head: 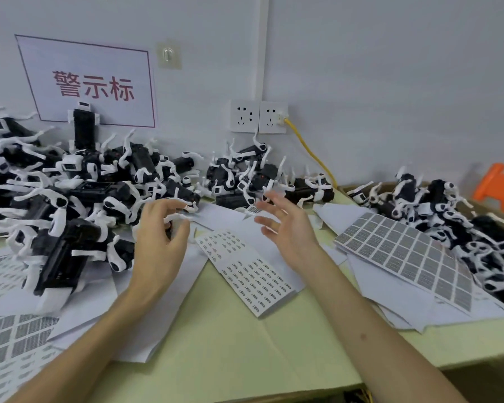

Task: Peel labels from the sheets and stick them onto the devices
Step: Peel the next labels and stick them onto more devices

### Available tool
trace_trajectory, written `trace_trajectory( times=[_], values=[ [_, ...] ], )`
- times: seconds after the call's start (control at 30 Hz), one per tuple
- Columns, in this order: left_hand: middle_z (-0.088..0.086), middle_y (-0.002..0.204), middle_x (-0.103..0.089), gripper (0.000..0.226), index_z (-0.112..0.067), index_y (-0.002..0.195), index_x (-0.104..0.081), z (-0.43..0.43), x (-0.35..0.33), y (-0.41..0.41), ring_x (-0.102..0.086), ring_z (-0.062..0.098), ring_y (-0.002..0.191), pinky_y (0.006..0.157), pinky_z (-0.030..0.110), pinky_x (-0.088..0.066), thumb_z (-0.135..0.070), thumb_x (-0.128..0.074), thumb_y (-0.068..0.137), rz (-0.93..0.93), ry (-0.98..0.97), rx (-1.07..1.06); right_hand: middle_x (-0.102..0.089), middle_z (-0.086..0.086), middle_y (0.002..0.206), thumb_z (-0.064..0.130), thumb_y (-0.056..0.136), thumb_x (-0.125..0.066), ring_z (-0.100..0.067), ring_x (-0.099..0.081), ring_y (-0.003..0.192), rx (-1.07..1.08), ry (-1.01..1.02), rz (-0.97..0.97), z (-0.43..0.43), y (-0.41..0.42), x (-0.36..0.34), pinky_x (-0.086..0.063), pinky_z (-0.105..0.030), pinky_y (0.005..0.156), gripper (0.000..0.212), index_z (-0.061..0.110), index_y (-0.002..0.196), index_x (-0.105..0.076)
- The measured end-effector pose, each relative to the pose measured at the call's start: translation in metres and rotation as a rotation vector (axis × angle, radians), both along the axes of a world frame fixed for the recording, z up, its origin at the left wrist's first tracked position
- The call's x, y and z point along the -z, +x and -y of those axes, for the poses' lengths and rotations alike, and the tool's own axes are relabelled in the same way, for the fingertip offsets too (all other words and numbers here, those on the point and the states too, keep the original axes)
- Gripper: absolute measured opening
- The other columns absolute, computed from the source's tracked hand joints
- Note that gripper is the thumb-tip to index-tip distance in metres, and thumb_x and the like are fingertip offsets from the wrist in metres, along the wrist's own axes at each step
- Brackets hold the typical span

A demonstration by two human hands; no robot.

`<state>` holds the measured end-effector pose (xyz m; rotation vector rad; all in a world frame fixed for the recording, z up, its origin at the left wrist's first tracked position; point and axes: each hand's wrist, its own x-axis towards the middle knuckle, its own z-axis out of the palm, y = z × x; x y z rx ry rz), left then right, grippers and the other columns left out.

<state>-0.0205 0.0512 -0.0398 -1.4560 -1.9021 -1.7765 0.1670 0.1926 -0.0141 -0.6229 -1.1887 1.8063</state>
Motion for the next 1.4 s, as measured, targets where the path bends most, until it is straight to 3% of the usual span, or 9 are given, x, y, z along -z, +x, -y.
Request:
trace_trajectory(
  times=[0.23, 0.4, 0.5, 0.57, 0.7, 1.0, 1.1, 1.2, 1.4],
  values=[
    [0.014, 0.138, -0.055, 0.046, -0.010, 0.128, -0.062, 0.010, -0.016, -0.012, -0.052, 0.034, 0.128, 0.105, 0.051, -0.042, -0.001, -0.070, 0.084, -0.348, 0.024, -0.377, -0.071, -0.004, 0.093, 0.017, 0.100, -0.054, -0.017, -0.061, 0.068, -0.018, 0.086, 0.082, 0.005, -0.002, 0.001, -0.042, -0.029, 0.066, 0.023, 0.011, 0.116, -0.070],
    [0.014, 0.146, -0.054, 0.055, -0.011, 0.141, -0.056, 0.009, -0.010, -0.041, -0.049, 0.033, 0.137, 0.120, 0.045, -0.026, -0.014, -0.069, 0.088, -0.411, -0.447, -0.438, -0.070, -0.002, 0.088, 0.019, 0.100, -0.055, -0.015, -0.060, 0.064, -0.044, 0.104, 0.083, 0.002, -0.005, 0.005, -0.041, -0.030, 0.067, 0.019, 0.013, 0.110, -0.070],
    [0.003, 0.107, -0.075, 0.031, -0.019, 0.118, -0.070, 0.004, 0.000, -0.045, -0.069, 0.025, 0.105, 0.119, 0.041, -0.012, -0.026, -0.066, 0.088, -0.552, -0.576, -0.544, -0.070, -0.002, 0.088, 0.019, 0.099, -0.055, -0.015, -0.059, 0.065, -0.054, 0.108, 0.091, 0.002, -0.006, 0.006, -0.040, -0.030, 0.068, 0.018, 0.013, 0.109, -0.070],
    [-0.001, 0.083, -0.075, 0.023, -0.021, 0.109, -0.073, 0.002, 0.001, -0.047, -0.071, 0.024, 0.085, 0.117, 0.039, -0.008, -0.033, -0.068, 0.090, -0.541, -0.568, -0.569, -0.069, -0.002, 0.088, 0.019, 0.100, -0.055, -0.015, -0.059, 0.065, -0.060, 0.119, 0.105, 0.002, -0.006, 0.007, -0.041, -0.030, 0.068, 0.020, 0.012, 0.111, -0.069],
    [-0.003, 0.076, -0.073, 0.022, -0.023, 0.108, -0.075, 0.000, 0.002, -0.052, -0.071, 0.023, 0.083, 0.116, 0.038, -0.010, -0.033, -0.074, 0.088, -0.512, -0.547, -0.546, -0.068, -0.002, 0.087, 0.019, 0.100, -0.055, -0.015, -0.059, 0.065, -0.070, 0.150, 0.134, 0.003, -0.006, 0.009, -0.040, -0.030, 0.068, 0.017, 0.012, 0.107, -0.069],
    [-0.004, 0.110, -0.075, 0.043, -0.020, 0.115, -0.071, 0.003, -0.005, -0.039, -0.064, 0.024, 0.110, 0.118, 0.046, -0.021, 0.003, -0.070, 0.079, -0.540, -0.274, -0.391, -0.069, -0.003, 0.085, 0.017, 0.098, -0.057, -0.016, -0.059, 0.066, -0.010, 0.219, 0.186, 0.002, -0.007, 0.011, -0.042, -0.029, 0.066, 0.018, 0.009, 0.106, -0.071],
    [0.004, 0.111, -0.073, 0.053, -0.011, 0.119, -0.068, 0.005, -0.008, -0.032, -0.061, 0.032, 0.114, 0.104, 0.047, -0.044, 0.020, -0.062, 0.077, -0.501, -0.213, -0.258, -0.070, -0.004, 0.084, 0.011, 0.098, -0.057, -0.017, -0.060, 0.064, 0.020, 0.253, 0.217, 0.003, -0.007, 0.011, -0.043, -0.028, 0.064, 0.017, 0.008, 0.104, -0.073],
    [-0.006, 0.109, -0.058, 0.043, -0.011, 0.123, -0.065, 0.008, -0.009, -0.028, -0.058, 0.029, 0.116, 0.084, 0.047, -0.056, 0.016, -0.057, 0.090, -0.394, -0.157, -0.143, -0.070, -0.004, 0.082, 0.008, 0.098, -0.056, -0.017, -0.061, 0.064, 0.048, 0.286, 0.254, 0.006, -0.007, 0.010, -0.043, -0.027, 0.062, 0.019, 0.011, 0.099, -0.074],
    [-0.002, 0.125, -0.066, 0.036, -0.011, 0.116, -0.064, 0.011, -0.013, -0.021, -0.055, 0.022, 0.124, 0.092, 0.041, -0.056, 0.016, -0.056, 0.093, -0.359, 0.090, -0.078, -0.076, -0.002, 0.109, 0.018, 0.099, -0.062, -0.018, -0.074, 0.095, 0.075, 0.323, 0.256, 0.012, -0.009, 0.009, -0.054, -0.032, 0.075, 0.018, 0.021, 0.113, -0.074]
  ],
)
